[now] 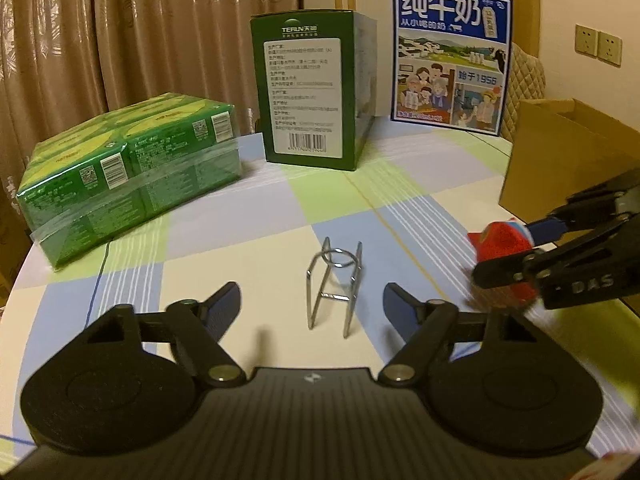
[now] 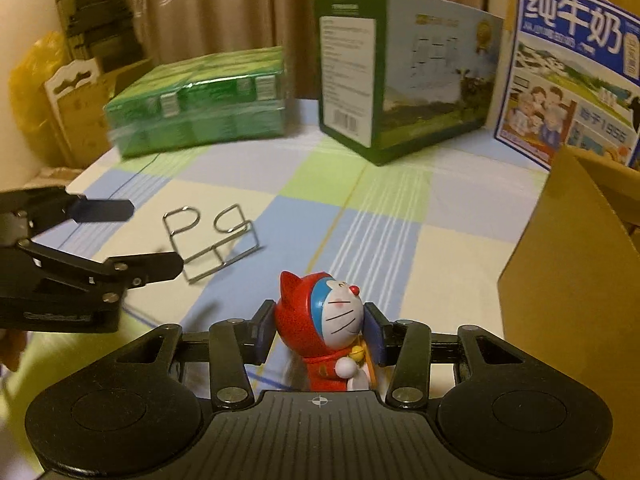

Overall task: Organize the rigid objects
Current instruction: 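Lift the red figurine with the right tool while the left tool approaches the wire stand, then grasp the bent wire stand with the left tool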

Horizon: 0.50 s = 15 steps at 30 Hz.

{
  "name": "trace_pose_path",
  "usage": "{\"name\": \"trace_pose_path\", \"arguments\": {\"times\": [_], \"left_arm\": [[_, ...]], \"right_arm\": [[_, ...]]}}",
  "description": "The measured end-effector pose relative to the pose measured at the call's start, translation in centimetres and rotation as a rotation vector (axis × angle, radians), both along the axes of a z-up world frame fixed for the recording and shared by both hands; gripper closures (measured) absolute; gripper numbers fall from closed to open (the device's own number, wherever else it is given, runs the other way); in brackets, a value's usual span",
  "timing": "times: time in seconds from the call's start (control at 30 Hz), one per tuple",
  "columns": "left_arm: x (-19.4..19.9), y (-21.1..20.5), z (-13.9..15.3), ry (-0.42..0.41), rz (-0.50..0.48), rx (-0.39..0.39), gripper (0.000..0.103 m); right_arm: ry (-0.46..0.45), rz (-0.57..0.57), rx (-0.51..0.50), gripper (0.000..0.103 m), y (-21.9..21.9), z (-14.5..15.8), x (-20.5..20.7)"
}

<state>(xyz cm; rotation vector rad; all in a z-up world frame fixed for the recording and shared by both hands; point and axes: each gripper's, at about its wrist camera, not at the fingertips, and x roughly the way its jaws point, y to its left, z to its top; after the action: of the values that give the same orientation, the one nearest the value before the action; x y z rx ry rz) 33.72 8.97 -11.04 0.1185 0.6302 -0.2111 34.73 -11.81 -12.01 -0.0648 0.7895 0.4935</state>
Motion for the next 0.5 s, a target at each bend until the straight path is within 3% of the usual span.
{"name": "trace_pose_path", "arguments": {"times": [0.1,0.23,0.37,0.5], "left_arm": [[0.6,0.1,-0.4,-0.006,0.003,-0.018,0.048],[0.9,-0.5,-0.9,-0.001,-0.031,0.002,0.059],[0.8,-1.1,-0.9,0.004,-0.042,0.013,0.081],[0.1,-1.4,-0.6,0.031,-0.025,0.024,0.081]], "right_arm": [[0.007,-0.014,0.014,0.060,-0.1,0.2,0.2],[0.005,-0.009,0.017,0.060,0.1,0.2,0.2],[0.007,-0.008,0.019,0.061,0.2,0.2,0.2],[0.015,-0.025,0.032,0.061,-0.2,0.5,0.0]]}}
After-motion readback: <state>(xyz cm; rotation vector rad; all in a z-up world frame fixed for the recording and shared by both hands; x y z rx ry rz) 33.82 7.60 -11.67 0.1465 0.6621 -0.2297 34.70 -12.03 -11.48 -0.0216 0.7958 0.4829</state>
